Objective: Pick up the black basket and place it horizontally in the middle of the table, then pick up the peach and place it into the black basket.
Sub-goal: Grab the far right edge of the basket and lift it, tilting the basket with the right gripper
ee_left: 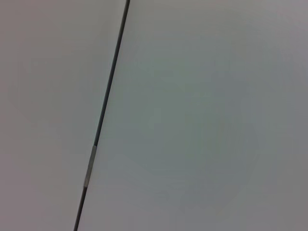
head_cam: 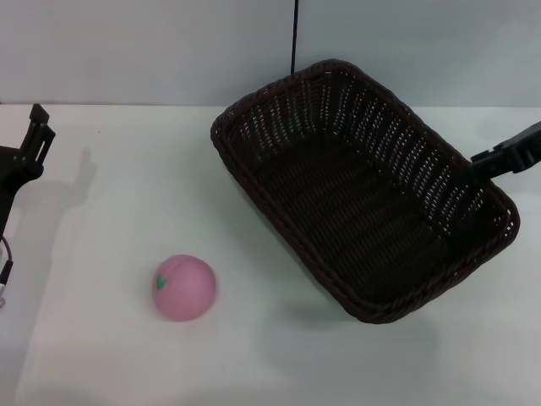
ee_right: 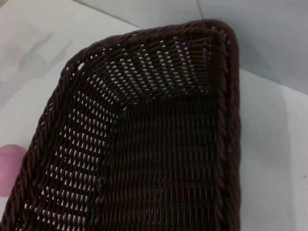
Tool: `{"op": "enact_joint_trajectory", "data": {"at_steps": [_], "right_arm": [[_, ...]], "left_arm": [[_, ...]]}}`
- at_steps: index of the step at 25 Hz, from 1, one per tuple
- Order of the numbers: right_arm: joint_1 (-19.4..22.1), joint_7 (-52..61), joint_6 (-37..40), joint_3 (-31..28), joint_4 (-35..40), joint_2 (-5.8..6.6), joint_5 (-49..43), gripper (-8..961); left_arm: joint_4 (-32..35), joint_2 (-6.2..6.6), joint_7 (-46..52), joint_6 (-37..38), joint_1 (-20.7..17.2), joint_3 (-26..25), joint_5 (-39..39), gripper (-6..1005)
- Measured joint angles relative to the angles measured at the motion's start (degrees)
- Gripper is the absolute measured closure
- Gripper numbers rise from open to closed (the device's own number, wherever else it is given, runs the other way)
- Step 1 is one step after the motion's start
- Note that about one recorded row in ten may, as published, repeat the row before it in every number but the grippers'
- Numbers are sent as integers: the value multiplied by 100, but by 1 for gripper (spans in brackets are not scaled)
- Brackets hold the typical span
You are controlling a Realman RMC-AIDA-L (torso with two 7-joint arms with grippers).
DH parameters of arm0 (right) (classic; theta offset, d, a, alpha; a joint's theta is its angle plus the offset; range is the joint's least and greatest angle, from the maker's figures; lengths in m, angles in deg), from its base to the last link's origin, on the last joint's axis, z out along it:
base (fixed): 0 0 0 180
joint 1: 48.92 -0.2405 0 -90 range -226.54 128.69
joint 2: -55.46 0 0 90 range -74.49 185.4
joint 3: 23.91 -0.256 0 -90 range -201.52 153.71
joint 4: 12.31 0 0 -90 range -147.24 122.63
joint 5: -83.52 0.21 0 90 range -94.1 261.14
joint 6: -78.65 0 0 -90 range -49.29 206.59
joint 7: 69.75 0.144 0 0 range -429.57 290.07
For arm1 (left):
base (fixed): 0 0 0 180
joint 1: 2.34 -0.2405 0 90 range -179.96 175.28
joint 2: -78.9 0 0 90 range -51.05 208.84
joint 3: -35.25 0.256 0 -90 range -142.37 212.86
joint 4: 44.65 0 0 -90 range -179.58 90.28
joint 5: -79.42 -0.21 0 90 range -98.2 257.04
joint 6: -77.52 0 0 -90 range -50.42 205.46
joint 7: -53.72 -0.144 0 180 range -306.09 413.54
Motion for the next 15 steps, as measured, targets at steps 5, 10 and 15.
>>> {"op": "enact_joint_trajectory", "data": {"at_steps": [5,10,15], "right_arm": [[-32,-119,-202,37,-136,-121,0,365],[-133,-252,-383,39,-469,-146,-1,473],[-113,-260,-459,46,-460,-157,24,636]], "left_arm": [[0,0,0,-15,9,0,-1,246],[0,0,0,-27,9,-1,-1,249],[0,0,0,-32,9,-1,0,251]]}}
